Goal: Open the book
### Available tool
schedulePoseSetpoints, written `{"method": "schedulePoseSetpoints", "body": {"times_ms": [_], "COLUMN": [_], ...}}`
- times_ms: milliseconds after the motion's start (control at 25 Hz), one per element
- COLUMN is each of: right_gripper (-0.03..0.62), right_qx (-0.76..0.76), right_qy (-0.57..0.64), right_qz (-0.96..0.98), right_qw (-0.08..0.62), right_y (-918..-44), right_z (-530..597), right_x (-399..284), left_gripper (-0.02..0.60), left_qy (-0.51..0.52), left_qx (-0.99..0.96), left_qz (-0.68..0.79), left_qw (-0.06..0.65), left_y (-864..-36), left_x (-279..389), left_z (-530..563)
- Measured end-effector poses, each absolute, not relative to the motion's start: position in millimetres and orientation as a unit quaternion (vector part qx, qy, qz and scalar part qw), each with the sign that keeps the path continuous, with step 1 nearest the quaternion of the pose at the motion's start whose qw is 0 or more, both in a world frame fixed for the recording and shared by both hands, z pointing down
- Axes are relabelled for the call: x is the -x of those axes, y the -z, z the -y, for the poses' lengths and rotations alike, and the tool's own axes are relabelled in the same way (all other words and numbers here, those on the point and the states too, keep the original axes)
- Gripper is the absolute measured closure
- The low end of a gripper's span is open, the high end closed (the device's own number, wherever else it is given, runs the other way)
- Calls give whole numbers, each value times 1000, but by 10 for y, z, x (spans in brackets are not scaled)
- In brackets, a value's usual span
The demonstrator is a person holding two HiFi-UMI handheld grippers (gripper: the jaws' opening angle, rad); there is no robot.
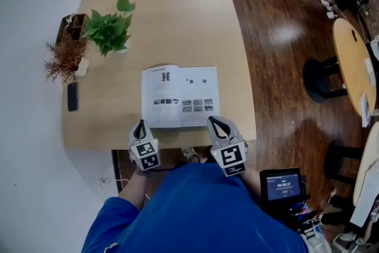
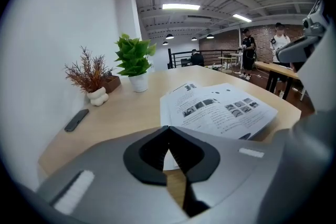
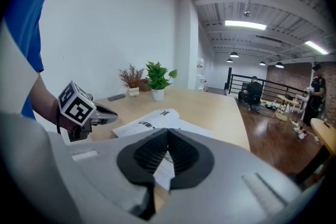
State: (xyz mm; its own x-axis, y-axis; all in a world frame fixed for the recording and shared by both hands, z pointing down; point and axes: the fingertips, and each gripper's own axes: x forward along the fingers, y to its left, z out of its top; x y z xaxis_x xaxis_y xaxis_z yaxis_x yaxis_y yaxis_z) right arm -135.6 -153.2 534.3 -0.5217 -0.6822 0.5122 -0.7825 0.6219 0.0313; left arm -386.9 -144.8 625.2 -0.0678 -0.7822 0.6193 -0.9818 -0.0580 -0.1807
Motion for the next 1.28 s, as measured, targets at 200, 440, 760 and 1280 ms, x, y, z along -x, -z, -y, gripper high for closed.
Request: {"method": "schedulePoseSetpoints", "body": {"times_ms": [200,440,760,1280], "right_gripper": [591,591,591,591], "right_qx": [-427,-425,-412,-391], "right_qy": [-97,-94,-87,-63], "right_qz": [865,868,882,903], "right_qw": [246,237,212,165], "right_y": [-5308,-5283,-5183,-4907], "right_z": [1368,1183,812,-26], "right_x": [1286,1119,780,128], "left_gripper": [574,574,574,574], "left_qy": [-268,-233,-207,-156], "left_qx": [-694,-724,-741,-749], "left_qz": [652,636,630,640], "left_qw": [147,131,109,78], "left_y": [-6042,-5782,-5473,-4979], "left_x": [3603,3179,2527,1568], "left_z": [1369,1189,766,-168]}}
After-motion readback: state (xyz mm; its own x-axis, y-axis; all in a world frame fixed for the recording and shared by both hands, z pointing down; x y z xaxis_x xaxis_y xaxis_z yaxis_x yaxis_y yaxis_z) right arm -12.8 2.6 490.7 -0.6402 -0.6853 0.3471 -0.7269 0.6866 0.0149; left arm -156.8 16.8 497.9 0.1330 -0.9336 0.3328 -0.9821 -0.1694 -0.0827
